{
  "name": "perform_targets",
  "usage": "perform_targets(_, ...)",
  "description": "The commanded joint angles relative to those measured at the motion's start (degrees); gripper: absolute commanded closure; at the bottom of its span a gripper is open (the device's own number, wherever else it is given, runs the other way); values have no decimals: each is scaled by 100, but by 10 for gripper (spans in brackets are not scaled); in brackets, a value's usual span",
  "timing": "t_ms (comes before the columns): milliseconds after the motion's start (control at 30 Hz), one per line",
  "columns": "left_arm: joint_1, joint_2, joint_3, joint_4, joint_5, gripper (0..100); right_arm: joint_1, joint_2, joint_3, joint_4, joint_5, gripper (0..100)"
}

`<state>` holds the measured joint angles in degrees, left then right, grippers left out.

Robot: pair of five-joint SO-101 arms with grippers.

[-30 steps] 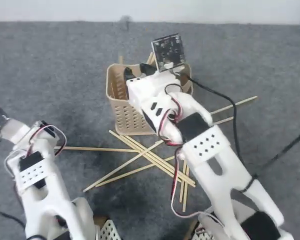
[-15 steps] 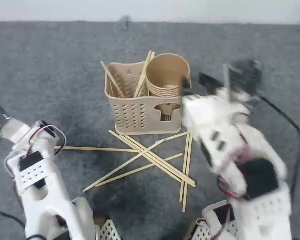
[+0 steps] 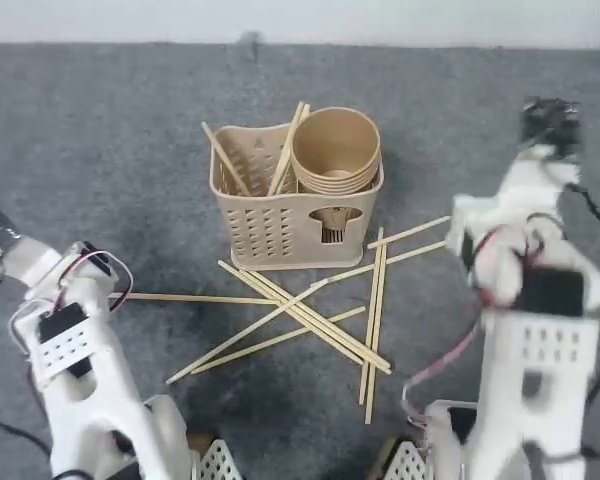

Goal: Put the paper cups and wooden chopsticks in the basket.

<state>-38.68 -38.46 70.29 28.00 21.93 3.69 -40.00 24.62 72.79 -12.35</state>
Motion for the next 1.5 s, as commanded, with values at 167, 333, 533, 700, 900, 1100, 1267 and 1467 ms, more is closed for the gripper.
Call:
perform_targets(167, 35, 18, -101, -158, -44, 892, 215, 2062, -369, -1059, -1829, 876)
perform_targets(333, 35, 18, -101, -158, -44, 892, 224, 3002, -369, -2044, -2198, 876)
perform_targets(533, 44, 18, -101, -158, -44, 892, 277, 3837, -369, -3002, -2409, 876)
perform_targets(700, 44, 18, -110, -158, -44, 892, 268, 4585, -369, -3591, -2409, 876)
perform_targets(900, 44, 18, -110, -158, -44, 892, 286, 5587, -870, -3829, -2374, 876)
perform_targets(1100, 44, 18, -110, -158, -44, 892, 514, 6413, -1820, -3556, -2409, 876)
perform_targets(1267, 44, 18, -110, -158, -44, 892, 523, 6703, -2330, -2862, -2409, 926)
perform_targets(1467, 44, 18, -110, -141, -44, 892, 523, 6747, -2462, -2545, -2382, 995)
